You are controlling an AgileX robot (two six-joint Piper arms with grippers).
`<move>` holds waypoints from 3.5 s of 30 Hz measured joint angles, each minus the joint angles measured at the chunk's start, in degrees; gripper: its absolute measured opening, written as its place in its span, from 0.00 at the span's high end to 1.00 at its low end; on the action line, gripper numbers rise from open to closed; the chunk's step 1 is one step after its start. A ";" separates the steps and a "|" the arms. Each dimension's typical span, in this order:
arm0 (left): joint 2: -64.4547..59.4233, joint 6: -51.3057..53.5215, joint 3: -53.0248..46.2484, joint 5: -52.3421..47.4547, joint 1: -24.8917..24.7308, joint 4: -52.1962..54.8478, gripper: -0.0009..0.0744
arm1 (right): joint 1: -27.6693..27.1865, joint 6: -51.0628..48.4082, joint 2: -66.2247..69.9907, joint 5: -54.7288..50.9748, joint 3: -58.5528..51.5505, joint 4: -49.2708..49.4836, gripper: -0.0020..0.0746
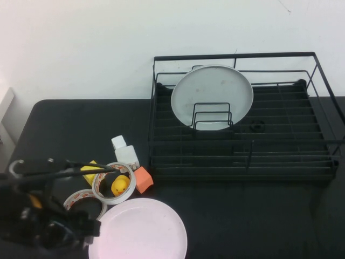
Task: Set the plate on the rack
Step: Pick up the plate from the table, then hand over the plate
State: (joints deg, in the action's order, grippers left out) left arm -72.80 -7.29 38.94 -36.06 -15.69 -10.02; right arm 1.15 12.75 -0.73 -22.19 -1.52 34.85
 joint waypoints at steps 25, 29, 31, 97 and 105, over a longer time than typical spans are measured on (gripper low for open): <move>-28.98 -2.96 1.05 18.67 0.00 -7.23 0.58 | 0.00 -0.42 0.00 0.57 0.00 -0.53 0.96; -29.68 -2.96 1.31 19.31 0.00 -7.92 0.67 | 0.00 -0.42 0.00 0.57 0.00 -0.61 0.96; -29.93 -2.54 1.43 20.01 0.00 -8.03 0.72 | 0.00 -0.42 0.00 0.57 0.00 -0.66 0.96; 0.81 97.69 -8.01 11.53 -0.03 -88.10 0.98 | 0.00 -16.99 0.00 -4.97 4.38 4.82 0.96; 7.18 98.17 -8.11 11.24 -0.03 -87.83 0.98 | 0.00 -31.68 13.08 -12.49 15.57 9.31 0.89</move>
State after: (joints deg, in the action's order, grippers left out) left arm -65.62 90.88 30.83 -24.81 -15.73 -97.85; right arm 1.15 -18.93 12.35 -34.68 14.05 44.16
